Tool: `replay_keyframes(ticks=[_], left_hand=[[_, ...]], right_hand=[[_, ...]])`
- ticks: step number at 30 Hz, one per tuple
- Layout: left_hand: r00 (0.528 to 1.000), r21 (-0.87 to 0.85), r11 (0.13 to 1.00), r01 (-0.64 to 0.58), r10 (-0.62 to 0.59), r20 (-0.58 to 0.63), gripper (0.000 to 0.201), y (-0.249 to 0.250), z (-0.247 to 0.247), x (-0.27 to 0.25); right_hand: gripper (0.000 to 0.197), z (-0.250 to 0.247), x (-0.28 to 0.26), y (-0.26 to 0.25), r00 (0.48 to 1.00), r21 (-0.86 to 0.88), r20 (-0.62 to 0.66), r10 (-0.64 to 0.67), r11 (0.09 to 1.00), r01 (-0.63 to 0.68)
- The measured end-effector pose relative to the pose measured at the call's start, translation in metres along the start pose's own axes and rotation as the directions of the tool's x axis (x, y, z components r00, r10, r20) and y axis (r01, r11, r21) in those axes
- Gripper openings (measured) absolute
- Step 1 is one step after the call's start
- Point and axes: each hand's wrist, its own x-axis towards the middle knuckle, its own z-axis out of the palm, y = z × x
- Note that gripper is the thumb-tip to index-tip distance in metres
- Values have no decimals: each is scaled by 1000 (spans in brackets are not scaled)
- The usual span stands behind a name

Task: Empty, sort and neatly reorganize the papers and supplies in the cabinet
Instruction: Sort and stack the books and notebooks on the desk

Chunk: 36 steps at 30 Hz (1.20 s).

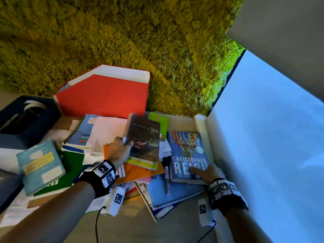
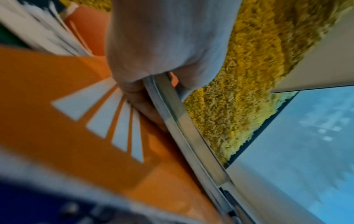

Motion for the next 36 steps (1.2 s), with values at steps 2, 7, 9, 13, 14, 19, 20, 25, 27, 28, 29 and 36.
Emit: replay_keyframes(ticks=[2,7,9,13,14,19,20,25,27,28,29,36], left_hand=[[1000,67,998,2,-1,-9,36,-6,-3,3],[999,198,980,-21,30,-43,40,-2,-13,10],[997,224,974,-31,45,-59,42,-7,-14,14],[986,390,917,-81,132,-106,50,-17,-13,20],[978,476,875,-87,165,-126,54,-16,-12,19],[888,584,759,-286,439,-136,52,17,4,8],[865,552,754,-355,490,-113,47,25,11,5],[764,382,675,-632,626,158,26,50,53,0],[693,310,623,-719,607,388,22,54,71,4],[650,289,594,-751,584,486,22,56,81,6],[612,284,567,-773,552,566,25,58,89,7],[615,486,412,-771,283,736,111,50,147,-1]], right_hand=[[58,1,6,3,1000,36,20,1,999,-2],[77,5,11,-5,993,37,115,17,999,-21],[86,9,17,-5,993,100,114,5,995,-16],[48,-3,6,-1,992,389,123,11,919,-59],[42,-8,5,1,992,448,125,25,891,-78],[47,-42,-2,-13,995,551,81,-63,834,8],[41,-51,-4,-17,996,576,29,-79,816,48],[39,-98,-43,-31,949,423,-309,-68,883,202],[40,-104,-55,-34,889,314,-454,-59,923,222],[41,-104,-58,-34,859,267,-510,-50,940,214],[41,-106,-64,-35,823,227,-566,-54,949,219],[39,-105,-56,-24,752,240,-659,-17,943,231]])
